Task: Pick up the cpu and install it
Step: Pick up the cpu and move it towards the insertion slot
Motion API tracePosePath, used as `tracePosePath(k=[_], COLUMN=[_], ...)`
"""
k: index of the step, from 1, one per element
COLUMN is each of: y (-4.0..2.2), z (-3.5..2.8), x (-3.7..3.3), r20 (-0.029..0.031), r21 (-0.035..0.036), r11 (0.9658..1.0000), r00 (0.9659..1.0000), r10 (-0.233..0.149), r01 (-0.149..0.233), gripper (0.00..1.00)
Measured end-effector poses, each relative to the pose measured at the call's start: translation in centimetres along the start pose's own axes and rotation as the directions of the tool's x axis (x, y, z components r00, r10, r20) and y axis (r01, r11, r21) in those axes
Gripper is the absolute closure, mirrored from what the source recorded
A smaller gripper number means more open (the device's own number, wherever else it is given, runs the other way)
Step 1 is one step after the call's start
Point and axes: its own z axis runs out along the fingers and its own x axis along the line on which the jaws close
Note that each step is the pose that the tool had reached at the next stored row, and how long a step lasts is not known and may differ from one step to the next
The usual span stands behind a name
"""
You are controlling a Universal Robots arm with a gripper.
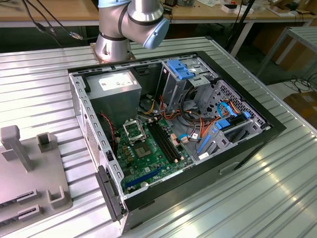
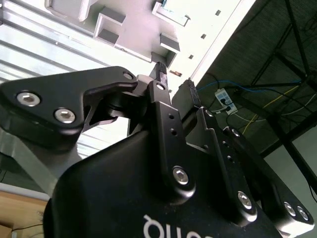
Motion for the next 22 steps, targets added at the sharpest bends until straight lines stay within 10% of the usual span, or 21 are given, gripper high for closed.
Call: tracePosePath(k=[22], y=[-0.02], z=[0.01], x=[0.21], r20=[0.0], r21=[0.0], r11=[1.0], r00=[1.0], r10=[0.0], r01=[0.0], gripper=[0.47])
